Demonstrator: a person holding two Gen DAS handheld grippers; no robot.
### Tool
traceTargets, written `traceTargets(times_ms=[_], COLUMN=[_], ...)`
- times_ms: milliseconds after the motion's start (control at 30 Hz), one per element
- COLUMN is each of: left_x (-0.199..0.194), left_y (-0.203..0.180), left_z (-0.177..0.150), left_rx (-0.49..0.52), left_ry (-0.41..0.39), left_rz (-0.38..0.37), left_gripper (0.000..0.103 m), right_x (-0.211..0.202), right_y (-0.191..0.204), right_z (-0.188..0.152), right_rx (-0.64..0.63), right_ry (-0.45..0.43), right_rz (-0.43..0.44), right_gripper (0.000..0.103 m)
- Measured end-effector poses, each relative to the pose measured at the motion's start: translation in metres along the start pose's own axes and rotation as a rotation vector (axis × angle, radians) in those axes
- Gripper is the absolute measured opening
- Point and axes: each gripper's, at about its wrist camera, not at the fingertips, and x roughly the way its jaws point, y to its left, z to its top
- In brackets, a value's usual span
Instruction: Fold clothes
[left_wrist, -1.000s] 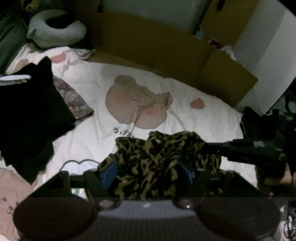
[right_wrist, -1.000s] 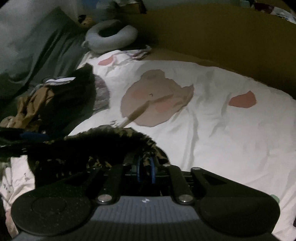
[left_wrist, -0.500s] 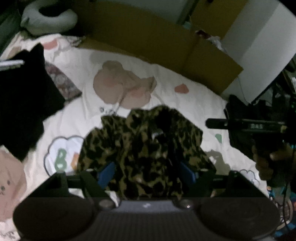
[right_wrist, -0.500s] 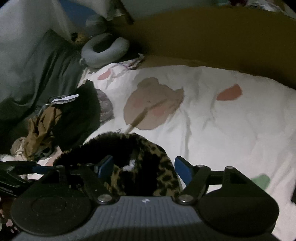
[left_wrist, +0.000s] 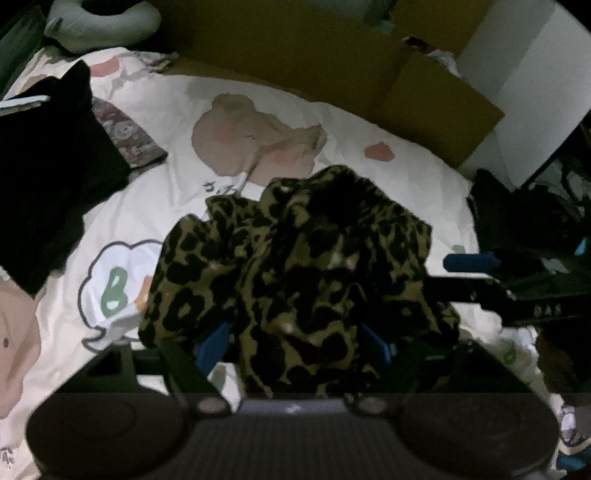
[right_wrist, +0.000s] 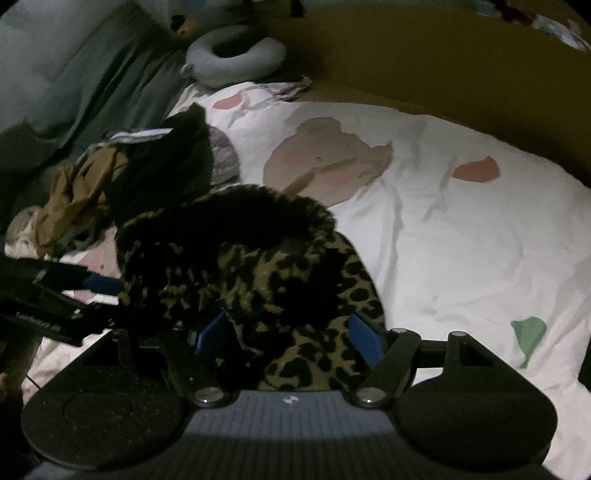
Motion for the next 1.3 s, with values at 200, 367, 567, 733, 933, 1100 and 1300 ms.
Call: traceTargets(times_ms=[200, 367, 567, 733, 933, 1100, 1300], left_x=[0.007, 0.015, 0.025, 0.019, -0.013, -0.041, -0.078], left_y=[-0.002, -0.004, -0.002, 0.007, 0.021, 0.02, 0.015], left_z=[-0.001, -0.003, -0.003, 0.004, 0.022, 0.037, 0.049], left_rx=[-0.003, 0.001, -0.012, -0.011, -0.025, 0.009, 0.014], left_ry=[0.003, 0.012, 0.024, 0.03, -0.021, -0.046, -0.074], left_rz=[-0.01, -0.017, -0.015, -0.001, -0.003, -0.021, -0.066], left_gripper=[0.076, 0.065, 0.036, 0.011, 0.006, 0.005, 0.004], right_x=[0.014, 0.027, 0.058, 0.051, 0.02, -0.016, -0.058], right_y=[0.01, 0.018, 0.025, 0.02, 0.012, 0.008, 0.004], right_z=[-0.002, 0.002, 0.0, -0.001, 0.002, 0.005, 0.008], right_rx=[-0.038, -0.058, -0.131, -0.16, -0.152, -0.131, -0.105], right_ry=[0.037, 0.047, 0.103, 0.07, 0.011, -0.044, -0.111], right_rz=[0.012, 0.034, 0.008, -0.007, -0.038, -0.037, -0.035], right_gripper=[0.072, 0.069, 0.053, 0.024, 0.022, 0.019, 0.017])
